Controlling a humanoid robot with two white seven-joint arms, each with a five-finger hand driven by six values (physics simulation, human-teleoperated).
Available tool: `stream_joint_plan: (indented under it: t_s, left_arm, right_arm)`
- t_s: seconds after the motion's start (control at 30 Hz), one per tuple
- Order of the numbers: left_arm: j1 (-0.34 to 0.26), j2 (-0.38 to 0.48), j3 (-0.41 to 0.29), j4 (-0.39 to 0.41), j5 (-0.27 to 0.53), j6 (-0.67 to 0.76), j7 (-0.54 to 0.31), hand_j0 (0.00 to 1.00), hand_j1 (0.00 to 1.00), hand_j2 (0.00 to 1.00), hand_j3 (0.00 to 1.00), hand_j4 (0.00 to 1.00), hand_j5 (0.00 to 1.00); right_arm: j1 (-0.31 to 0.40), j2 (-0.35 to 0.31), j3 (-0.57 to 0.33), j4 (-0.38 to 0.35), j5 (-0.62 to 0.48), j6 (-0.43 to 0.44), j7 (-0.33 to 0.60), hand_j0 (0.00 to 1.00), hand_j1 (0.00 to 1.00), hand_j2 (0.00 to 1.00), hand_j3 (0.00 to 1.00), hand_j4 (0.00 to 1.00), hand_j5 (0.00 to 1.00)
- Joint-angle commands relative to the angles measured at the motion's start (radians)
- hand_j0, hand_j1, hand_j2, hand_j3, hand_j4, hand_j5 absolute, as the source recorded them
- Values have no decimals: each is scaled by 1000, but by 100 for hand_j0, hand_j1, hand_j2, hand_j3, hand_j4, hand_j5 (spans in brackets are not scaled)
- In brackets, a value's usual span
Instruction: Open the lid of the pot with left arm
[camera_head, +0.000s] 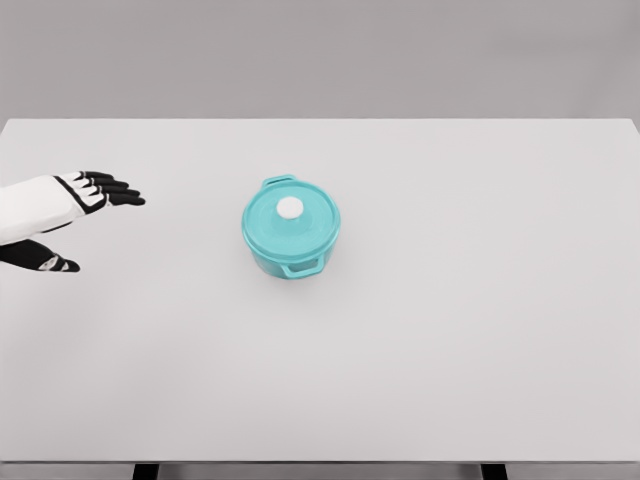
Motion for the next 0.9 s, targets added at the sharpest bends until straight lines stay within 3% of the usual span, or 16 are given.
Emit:
stream_joint_plan:
  t_s: [0.0, 0.2, 0.37, 0.4, 0.47, 0.57, 0.63, 0.7, 0.77, 0.8, 0.87]
  left_arm:
    - [-2, -1, -1, -4, 4, 2, -3, 100, 100, 100, 100, 100, 100]
    - [-3, -9, -1, -10, -58, 2, -11, 100, 100, 100, 100, 100, 100]
    - [-26, -41, -1, -104, -57, 2, -63, 100, 100, 100, 100, 100, 100]
    - [-75, -38, -12, -115, -51, 2, -54, 100, 100, 100, 100, 100, 100]
    - [-109, -96, -43, -115, -51, 2, -64, 100, 100, 100, 100, 100, 100]
    - [-279, -127, -237, -113, -49, 2, -65, 100, 100, 100, 100, 100, 100]
    - [-511, -95, -461, -89, -58, 2, -63, 100, 100, 100, 100, 100, 100]
    - [-681, -62, -639, -81, -55, 2, -63, 100, 100, 100, 100, 100, 100]
    - [-733, -133, -716, -95, -57, 2, -64, 100, 100, 100, 100, 100, 100]
    - [-735, -197, -719, -92, -65, 2, -68, 100, 100, 100, 100, 100, 100]
    - [-733, -234, -721, -92, -75, 2, -75, 100, 100, 100, 100, 100, 100]
  right_arm:
    - [0, 0, 0, 3, 0, 1, -1, 100, 100, 100, 100, 100, 100]
    - [11, 0, 0, 3, -1, 10, -1, 100, 100, 100, 100, 100, 100]
    - [12, 0, 0, 3, -1, 10, -1, 100, 100, 100, 100, 100, 100]
    - [12, 0, 0, 3, -1, 10, -1, 100, 100, 100, 100, 100, 100]
    - [12, 0, 0, 3, -1, 10, -1, 100, 100, 100, 100, 100, 100]
    - [12, 0, 0, 3, -1, 10, -1, 100, 100, 100, 100, 100, 100]
    - [12, 0, 0, 3, -1, 10, -1, 100, 100, 100, 100, 100, 100]
    - [12, 0, 0, 3, -1, 10, -1, 100, 100, 100, 100, 100, 100]
    - [12, 0, 0, 3, -1, 10, -1, 100, 100, 100, 100, 100, 100]
    - [12, 0, 0, 3, -1, 10, -1, 100, 100, 100, 100, 100, 100]
    - [12, 0, 0, 3, -1, 10, -1, 100, 100, 100, 100, 100, 100]
